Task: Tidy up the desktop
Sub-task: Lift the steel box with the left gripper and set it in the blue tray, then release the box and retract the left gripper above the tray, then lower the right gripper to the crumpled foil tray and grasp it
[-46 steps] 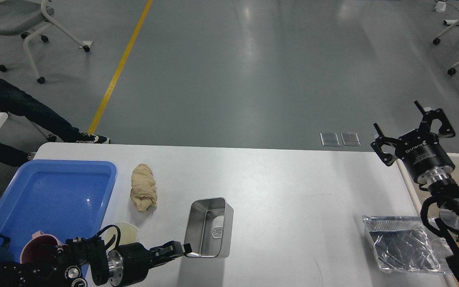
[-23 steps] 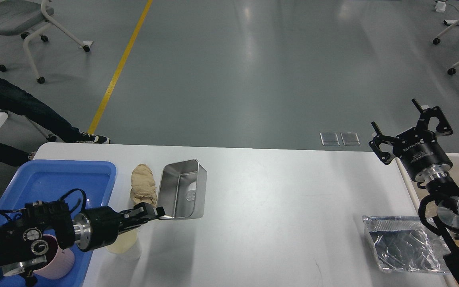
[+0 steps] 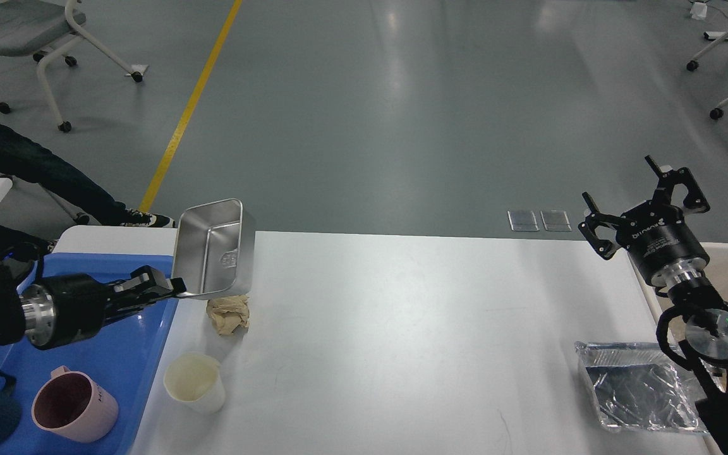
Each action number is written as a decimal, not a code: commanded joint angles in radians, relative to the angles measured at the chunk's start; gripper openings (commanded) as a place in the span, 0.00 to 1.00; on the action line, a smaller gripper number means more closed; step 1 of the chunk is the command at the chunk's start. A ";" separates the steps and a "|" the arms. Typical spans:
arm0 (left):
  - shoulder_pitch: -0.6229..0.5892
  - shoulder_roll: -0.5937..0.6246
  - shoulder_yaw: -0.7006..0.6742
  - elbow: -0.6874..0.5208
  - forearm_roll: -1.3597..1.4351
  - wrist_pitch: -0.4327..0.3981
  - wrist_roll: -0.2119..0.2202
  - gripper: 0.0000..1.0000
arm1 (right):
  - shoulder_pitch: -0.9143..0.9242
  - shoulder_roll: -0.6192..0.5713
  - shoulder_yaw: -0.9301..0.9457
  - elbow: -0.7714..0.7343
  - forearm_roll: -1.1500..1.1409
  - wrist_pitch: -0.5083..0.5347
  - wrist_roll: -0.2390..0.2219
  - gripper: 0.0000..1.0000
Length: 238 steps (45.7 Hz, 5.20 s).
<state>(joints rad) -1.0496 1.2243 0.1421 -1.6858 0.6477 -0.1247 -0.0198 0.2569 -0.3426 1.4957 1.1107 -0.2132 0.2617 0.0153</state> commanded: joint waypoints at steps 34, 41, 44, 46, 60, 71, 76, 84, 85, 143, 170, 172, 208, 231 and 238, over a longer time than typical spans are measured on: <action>0.083 0.006 0.022 0.442 0.015 -0.082 -0.014 0.00 | -0.011 0.001 0.001 0.009 0.000 -0.001 0.000 1.00; 0.131 -0.048 0.022 0.538 0.027 -0.081 -0.022 0.00 | -0.015 -0.001 0.001 0.009 0.000 -0.001 0.000 1.00; 0.140 -0.094 0.024 0.572 0.027 -0.081 -0.022 0.00 | -0.016 -0.001 0.003 0.008 0.000 -0.001 0.000 1.00; 0.146 -0.112 0.027 0.592 0.027 -0.081 -0.022 0.00 | -0.016 -0.001 0.003 0.008 0.000 -0.001 0.000 1.00; 0.184 -0.219 0.028 0.712 0.026 -0.081 -0.023 0.01 | -0.016 -0.006 0.005 0.008 0.000 0.001 0.000 1.00; 0.230 -0.325 0.025 0.801 0.024 -0.079 -0.025 0.02 | -0.019 -0.007 0.006 0.008 0.000 0.001 0.000 1.00; 0.243 -0.356 0.021 0.830 0.018 -0.072 -0.020 0.10 | -0.019 -0.009 0.006 0.008 0.000 0.002 0.000 1.00; 0.250 -0.371 0.017 0.836 0.010 -0.062 -0.012 0.27 | -0.019 -0.009 0.006 0.008 0.000 0.001 0.000 1.00; 0.250 -0.374 0.017 0.836 0.009 -0.062 -0.012 0.27 | -0.019 -0.009 0.006 0.008 0.000 0.002 0.000 1.00; 0.626 -0.522 -1.200 0.496 -0.648 0.017 -0.135 0.95 | -0.015 -0.078 0.000 0.020 -0.002 -0.032 -0.005 1.00; 0.775 -0.795 -1.354 0.370 -0.645 0.100 -0.140 0.96 | 0.024 -0.464 -0.117 0.150 -0.590 0.042 -0.002 1.00; 0.786 -0.798 -1.355 0.370 -0.645 0.100 -0.140 0.96 | 0.015 -0.509 -0.117 0.159 -0.612 0.051 -0.003 1.00; 0.846 -0.844 -1.395 0.382 -0.639 0.089 -0.141 0.96 | -0.034 -0.941 -0.310 0.299 -1.046 0.100 0.018 1.00; 0.856 -0.818 -1.398 0.383 -0.637 0.089 -0.141 0.96 | -0.079 -0.993 -0.417 0.451 -1.574 0.053 0.043 1.00; 0.859 -0.819 -1.397 0.385 -0.637 0.089 -0.140 0.96 | -0.081 -1.044 -0.534 0.451 -1.628 0.044 0.051 1.00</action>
<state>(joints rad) -0.1913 0.4061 -1.2558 -1.3032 0.0106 -0.0351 -0.1603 0.1779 -1.3588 1.0336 1.5610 -1.8116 0.3120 0.0627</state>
